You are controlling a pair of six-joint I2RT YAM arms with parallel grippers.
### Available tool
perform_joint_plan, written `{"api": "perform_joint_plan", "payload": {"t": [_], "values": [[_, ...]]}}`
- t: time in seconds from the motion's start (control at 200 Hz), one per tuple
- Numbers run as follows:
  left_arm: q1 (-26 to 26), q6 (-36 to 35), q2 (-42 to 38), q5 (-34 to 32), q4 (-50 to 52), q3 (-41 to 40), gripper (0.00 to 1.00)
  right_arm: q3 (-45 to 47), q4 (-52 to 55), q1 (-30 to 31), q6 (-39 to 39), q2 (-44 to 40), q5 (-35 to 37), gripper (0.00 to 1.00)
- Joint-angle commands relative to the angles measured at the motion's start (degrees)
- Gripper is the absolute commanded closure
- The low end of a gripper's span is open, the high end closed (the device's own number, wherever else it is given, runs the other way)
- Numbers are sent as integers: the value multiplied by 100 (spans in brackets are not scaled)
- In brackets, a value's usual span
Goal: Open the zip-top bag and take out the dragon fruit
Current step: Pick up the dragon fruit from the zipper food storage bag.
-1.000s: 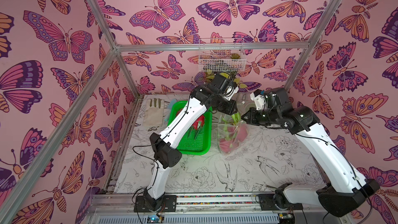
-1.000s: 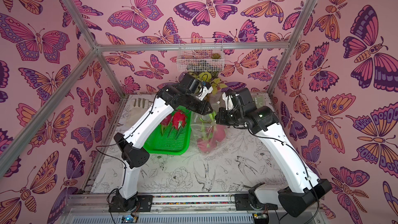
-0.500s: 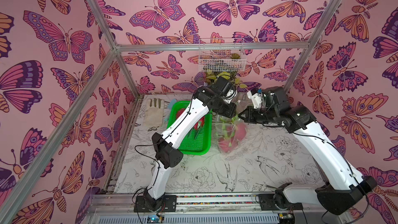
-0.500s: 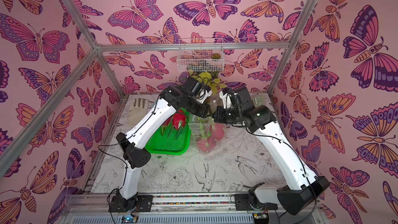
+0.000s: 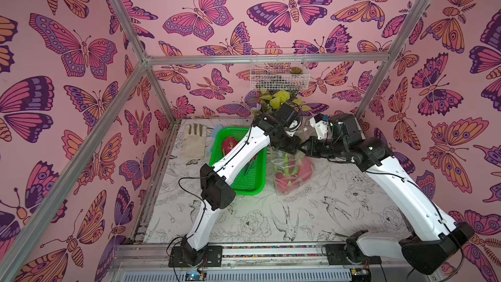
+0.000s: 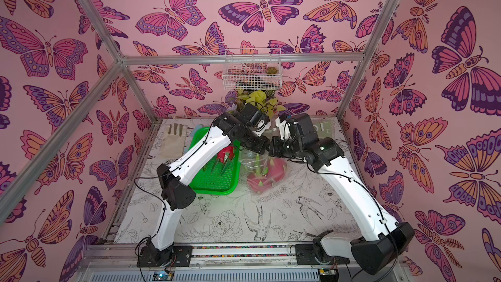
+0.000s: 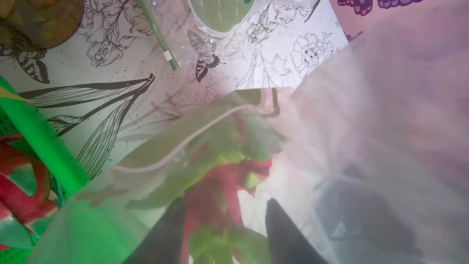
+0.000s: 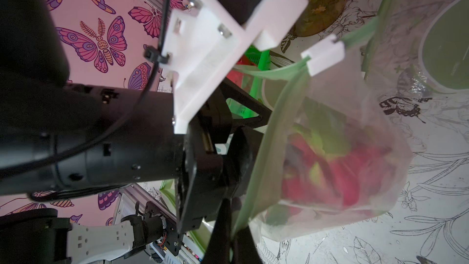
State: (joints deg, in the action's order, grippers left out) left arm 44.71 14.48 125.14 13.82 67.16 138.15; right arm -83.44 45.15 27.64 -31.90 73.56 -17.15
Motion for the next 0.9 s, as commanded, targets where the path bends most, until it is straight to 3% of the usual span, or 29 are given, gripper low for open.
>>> {"api": "perform_joint_plan", "payload": {"t": [0.0, 0.275, 0.376, 0.591, 0.896], "values": [[34, -163, -277, -107, 107, -185, 48, 104, -224, 44, -44, -181, 126, 100], [53, -534, -641, 220, 515, -380, 49, 161, -193, 48, 8, -195, 195, 100], [60, -780, -620, 325, 590, -469, 54, 152, -212, 48, 30, -201, 213, 100], [100, -1244, -542, -547, 614, -556, 54, 191, -322, 49, 21, -216, 94, 100], [112, -1511, -373, 68, 588, -547, 67, 237, -383, 49, 86, -221, 62, 100]]}}
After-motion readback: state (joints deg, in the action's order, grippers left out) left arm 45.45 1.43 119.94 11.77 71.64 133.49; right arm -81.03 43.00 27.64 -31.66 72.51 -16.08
